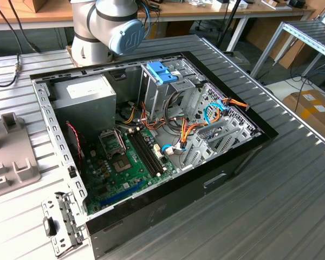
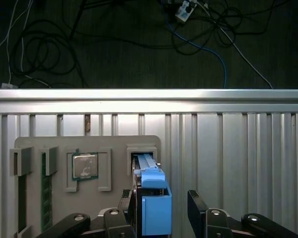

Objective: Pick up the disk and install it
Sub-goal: 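Pick up the disk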

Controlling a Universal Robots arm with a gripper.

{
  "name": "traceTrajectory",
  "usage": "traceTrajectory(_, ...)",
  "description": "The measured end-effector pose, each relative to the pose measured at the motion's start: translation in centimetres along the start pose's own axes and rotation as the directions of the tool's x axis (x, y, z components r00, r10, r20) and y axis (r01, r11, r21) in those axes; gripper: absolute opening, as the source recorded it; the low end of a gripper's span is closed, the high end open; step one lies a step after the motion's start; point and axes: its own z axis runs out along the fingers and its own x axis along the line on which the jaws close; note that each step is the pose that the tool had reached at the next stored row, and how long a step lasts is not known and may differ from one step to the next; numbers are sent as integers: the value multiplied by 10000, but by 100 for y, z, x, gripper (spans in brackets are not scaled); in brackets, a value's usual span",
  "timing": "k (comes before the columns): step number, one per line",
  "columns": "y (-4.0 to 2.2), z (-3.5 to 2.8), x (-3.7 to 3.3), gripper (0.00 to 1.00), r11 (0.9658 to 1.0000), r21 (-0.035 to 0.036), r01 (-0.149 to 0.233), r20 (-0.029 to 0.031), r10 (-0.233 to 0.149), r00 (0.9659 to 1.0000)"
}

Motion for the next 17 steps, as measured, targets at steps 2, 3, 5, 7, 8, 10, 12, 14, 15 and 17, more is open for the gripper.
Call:
traceTrajectory(2,6,7,0,56,10000,0,0,5,0,10000)
traceTrajectory(3,8,9,1,56,10000,0,0,7,0,10000)
traceTrajectory(5,14,15,1,56,10000,0,0,7,0,10000)
traceTrajectory(7,17,18,1,56,10000,0,0,7,0,10000)
traceTrajectory(8,19,20,1,56,10000,0,1,7,-1,10000)
traceTrajectory(10,23,25,1,56,10000,-1,0,7,0,10000)
traceTrajectory(12,25,33,1,56,10000,-2,0,7,0,10000)
traceTrajectory(14,25,41,2,56,10000,-1,0,7,0,10000)
traceTrajectory(15,25,45,2,56,10000,0,0,7,0,10000)
traceTrajectory(17,25,54,2,56,10000,0,0,7,0,10000)
